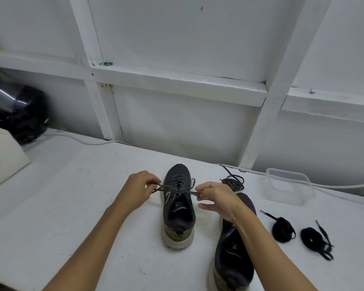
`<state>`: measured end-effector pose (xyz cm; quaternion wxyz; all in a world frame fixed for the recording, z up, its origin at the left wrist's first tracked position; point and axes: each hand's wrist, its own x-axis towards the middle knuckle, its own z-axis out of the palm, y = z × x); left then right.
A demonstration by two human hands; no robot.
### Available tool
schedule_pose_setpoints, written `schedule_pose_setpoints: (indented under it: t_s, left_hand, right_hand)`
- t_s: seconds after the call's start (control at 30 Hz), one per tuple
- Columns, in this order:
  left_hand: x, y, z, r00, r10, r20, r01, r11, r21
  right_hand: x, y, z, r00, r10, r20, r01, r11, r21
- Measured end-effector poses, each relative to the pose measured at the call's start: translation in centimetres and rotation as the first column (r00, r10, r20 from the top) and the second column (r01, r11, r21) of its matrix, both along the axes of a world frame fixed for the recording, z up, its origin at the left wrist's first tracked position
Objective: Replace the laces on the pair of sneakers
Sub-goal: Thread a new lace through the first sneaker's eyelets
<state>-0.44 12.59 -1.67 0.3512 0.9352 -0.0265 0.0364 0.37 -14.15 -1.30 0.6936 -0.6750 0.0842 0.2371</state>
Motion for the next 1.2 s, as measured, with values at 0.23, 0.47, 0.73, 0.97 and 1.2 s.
schedule_pose_setpoints:
  t_s: [0.23, 0.47, 0.73, 0.97, 1.2]
  left_hand:
    - [0.2, -0.1, -0.4, 0.983, 0.073, -0.168, -0.1, 0.981, -0.164]
    - [0.2, 0.4, -0.8, 0.969, 0.063, -0.237, -0.147, 0.924, -0.354]
    - [0.4, 1.3, -1.6, 0.989, 0.11, -0.096, -0.126, 0.976, -0.179]
    - [0.1, 1.3, -2.7, 0.991, 0.112, -0.079, -0.12, 0.987, -0.106]
    - [-0.2, 1.4, -3.2, 0.976, 0.127, -0.178, -0.164, 0.962, -0.216]
  right_hand:
    - [0.2, -0.1, 0.5, 0.994, 0.102, -0.031, -0.106, 0.985, -0.133]
    - [0.1, -0.7, 0.2, 0.991, 0.039, -0.126, -0.05, 0.995, -0.083]
    - [-0.1, -0.7, 0.2, 0.978, 0.209, -0.02, -0.21, 0.964, -0.165]
    - [-0.5, -1.0, 0.7, 0.995, 0.076, -0.062, -0.086, 0.982, -0.168]
    - [-1.0, -1.2, 1.0, 0.966, 0.256, -0.034, -0.257, 0.939, -0.227]
